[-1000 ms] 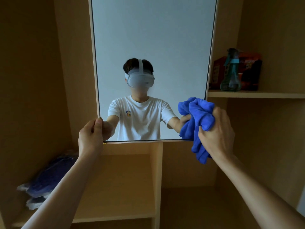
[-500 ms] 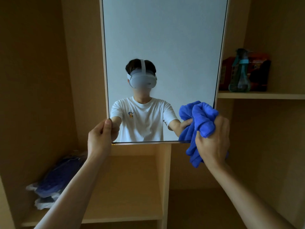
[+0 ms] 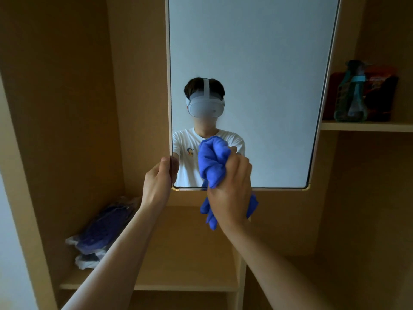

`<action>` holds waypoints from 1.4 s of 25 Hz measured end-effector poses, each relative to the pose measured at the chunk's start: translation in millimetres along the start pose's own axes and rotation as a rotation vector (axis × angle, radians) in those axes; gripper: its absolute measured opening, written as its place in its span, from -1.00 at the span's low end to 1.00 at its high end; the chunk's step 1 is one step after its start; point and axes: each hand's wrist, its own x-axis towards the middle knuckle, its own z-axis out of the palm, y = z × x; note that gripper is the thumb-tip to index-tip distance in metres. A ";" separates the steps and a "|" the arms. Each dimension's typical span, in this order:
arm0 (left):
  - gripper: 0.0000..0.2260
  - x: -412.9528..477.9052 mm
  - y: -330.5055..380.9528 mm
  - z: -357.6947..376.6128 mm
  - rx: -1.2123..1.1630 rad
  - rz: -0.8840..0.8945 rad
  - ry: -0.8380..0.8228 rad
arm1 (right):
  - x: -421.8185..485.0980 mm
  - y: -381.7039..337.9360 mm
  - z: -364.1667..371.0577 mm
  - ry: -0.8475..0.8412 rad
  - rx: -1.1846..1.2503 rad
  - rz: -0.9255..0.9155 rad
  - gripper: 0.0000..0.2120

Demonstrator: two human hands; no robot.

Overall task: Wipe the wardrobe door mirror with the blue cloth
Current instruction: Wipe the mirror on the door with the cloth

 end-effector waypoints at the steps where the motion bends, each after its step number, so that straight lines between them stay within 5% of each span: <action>1: -0.60 0.0 1.8 -0.9 -0.058 -0.044 -0.001 | -4.6 -10.6 9.1 0.017 -0.039 -0.032 -0.70; 8: -0.36 -6.2 1.8 -10.7 -0.347 -0.246 -0.084 | -30.5 -63.0 58.1 0.006 -0.120 -0.023 -0.44; 11: -0.37 -5.6 -1.0 -9.2 -0.395 -0.256 -0.098 | -25.6 -57.1 60.2 0.012 -0.136 -0.076 -0.51; 15: -0.42 -7.9 6.6 -0.2 -0.258 -0.197 -0.077 | -9.8 -36.7 45.3 -0.138 -0.061 -0.153 -0.65; 18: -0.52 -10.8 8.0 6.5 -0.006 -0.048 0.037 | 5.5 -15.2 15.3 -0.081 0.058 -0.137 -0.72; 24: -0.72 -13.5 5.7 8.9 0.057 0.019 0.061 | 45.5 52.6 -41.1 0.064 0.063 0.116 -0.89; 29: -0.70 -16.0 0.9 9.2 0.082 0.080 0.083 | 49.7 120.7 -86.2 0.256 -0.011 0.051 -0.73; 35: -0.65 -19.5 0.6 10.0 0.068 0.084 0.108 | 67.1 141.5 -118.5 0.278 -0.145 -0.028 -0.62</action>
